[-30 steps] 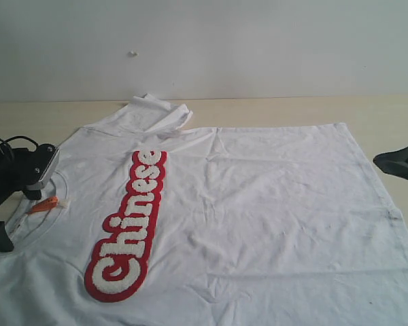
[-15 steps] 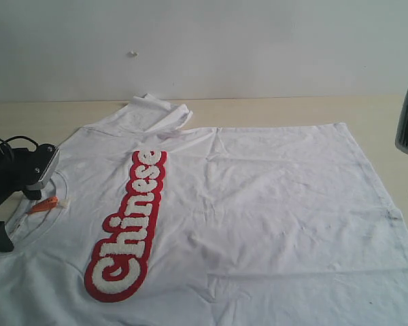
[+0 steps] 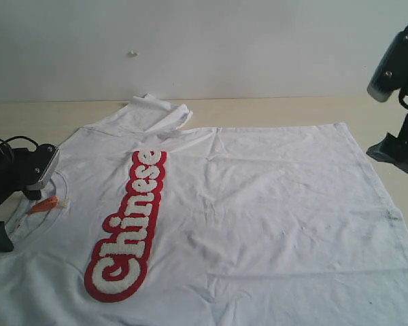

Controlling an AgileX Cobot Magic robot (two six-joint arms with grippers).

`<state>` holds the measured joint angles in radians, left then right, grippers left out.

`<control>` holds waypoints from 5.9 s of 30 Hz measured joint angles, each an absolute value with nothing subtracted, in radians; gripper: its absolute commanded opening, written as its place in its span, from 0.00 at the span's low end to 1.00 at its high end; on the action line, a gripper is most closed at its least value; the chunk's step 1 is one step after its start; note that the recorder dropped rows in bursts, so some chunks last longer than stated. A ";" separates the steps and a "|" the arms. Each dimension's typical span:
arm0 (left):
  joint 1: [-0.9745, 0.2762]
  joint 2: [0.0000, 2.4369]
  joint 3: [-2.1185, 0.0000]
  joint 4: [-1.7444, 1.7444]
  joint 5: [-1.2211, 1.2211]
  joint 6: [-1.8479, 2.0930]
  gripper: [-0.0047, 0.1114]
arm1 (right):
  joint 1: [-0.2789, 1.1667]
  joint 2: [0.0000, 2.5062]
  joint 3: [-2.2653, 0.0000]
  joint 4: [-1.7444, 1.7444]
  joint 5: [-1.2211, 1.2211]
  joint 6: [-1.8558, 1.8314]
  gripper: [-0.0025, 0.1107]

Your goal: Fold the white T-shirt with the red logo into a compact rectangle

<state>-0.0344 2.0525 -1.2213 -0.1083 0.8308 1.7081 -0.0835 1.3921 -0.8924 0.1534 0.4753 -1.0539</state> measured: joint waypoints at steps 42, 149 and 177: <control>-0.034 2.052 -1.221 -0.108 0.831 1.708 0.95 | -0.232 2.087 -1.328 0.035 0.865 -1.479 0.95; -0.034 2.052 -1.221 -0.108 0.831 1.708 0.95 | -0.186 2.113 -1.335 0.000 0.889 -1.471 0.95; -0.034 2.052 -1.221 -0.108 0.831 1.708 0.95 | -0.186 2.113 -1.335 0.000 0.885 -1.471 0.95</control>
<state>-0.0344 2.0525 -1.2213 -0.1076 0.8308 1.7081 -0.1857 2.1126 -1.3348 0.0000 0.8846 -1.4708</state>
